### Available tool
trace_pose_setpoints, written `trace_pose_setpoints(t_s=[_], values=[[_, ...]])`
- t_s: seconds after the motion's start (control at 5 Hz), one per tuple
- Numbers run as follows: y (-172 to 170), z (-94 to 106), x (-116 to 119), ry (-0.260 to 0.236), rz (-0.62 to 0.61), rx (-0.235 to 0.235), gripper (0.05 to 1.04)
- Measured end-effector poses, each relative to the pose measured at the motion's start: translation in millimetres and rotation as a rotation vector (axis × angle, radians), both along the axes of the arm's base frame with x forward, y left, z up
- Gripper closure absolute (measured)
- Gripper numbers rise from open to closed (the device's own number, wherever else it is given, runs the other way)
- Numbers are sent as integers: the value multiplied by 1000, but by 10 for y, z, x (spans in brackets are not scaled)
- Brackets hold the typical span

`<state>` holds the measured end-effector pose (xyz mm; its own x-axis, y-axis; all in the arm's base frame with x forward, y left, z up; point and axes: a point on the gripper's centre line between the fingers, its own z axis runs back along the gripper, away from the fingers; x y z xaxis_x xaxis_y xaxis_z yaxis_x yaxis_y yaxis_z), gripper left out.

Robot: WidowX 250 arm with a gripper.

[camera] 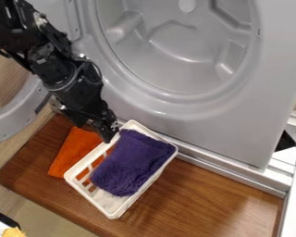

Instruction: Its move the white and purple object from middle upto the end of the table

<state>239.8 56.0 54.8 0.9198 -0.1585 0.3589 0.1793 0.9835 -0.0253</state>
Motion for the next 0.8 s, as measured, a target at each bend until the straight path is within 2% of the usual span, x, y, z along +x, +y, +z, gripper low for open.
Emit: trace_pose_setpoints(t_s=[0.2,0.4,0.8], values=[[-9,-55,-25,20,-2,-6,83],[99,-168,-51,46,8,8,83],[262,-562,-4,127,14,8,83]])
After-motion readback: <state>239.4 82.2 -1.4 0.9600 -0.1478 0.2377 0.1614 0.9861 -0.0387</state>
